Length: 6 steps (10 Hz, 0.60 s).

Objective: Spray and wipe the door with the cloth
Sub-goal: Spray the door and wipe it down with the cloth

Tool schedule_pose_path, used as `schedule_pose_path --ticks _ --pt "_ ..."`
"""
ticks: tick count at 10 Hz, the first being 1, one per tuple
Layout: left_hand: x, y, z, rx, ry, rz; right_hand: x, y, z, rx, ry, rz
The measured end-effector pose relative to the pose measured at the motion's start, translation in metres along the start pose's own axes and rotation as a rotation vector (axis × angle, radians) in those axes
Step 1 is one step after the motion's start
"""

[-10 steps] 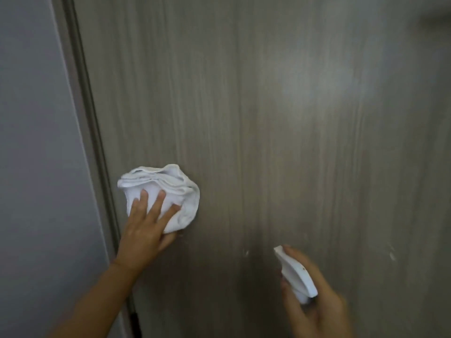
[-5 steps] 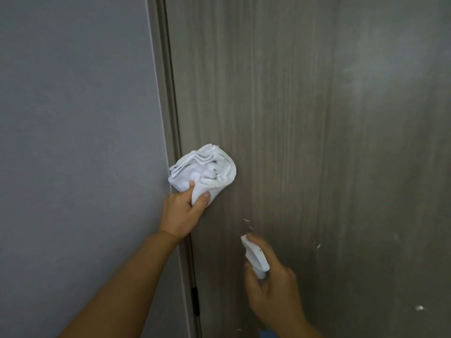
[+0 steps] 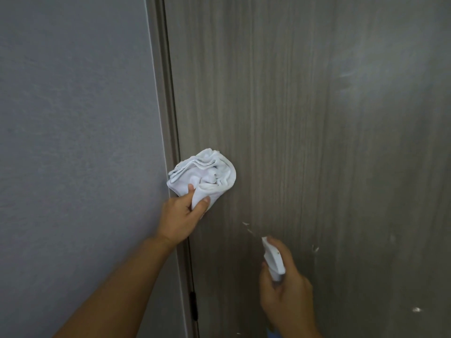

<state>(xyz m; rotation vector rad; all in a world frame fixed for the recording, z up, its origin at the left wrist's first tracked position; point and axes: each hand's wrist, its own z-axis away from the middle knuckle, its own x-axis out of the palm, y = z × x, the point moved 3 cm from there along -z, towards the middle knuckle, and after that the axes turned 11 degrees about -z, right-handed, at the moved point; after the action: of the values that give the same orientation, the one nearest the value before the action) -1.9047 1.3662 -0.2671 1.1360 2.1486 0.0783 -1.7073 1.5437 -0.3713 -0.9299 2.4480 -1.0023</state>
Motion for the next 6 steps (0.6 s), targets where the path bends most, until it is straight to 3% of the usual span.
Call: schedule_pose_path --ticks 4,6 --pt "0.004 0.001 0.005 0.007 -0.004 -0.064 -0.038 -0.002 0.007 0.038 0.090 0.054" --pt "0.036 0.017 0.048 -0.028 0.021 -0.320 -0.046 -0.014 0.010 0.132 0.113 -0.177"
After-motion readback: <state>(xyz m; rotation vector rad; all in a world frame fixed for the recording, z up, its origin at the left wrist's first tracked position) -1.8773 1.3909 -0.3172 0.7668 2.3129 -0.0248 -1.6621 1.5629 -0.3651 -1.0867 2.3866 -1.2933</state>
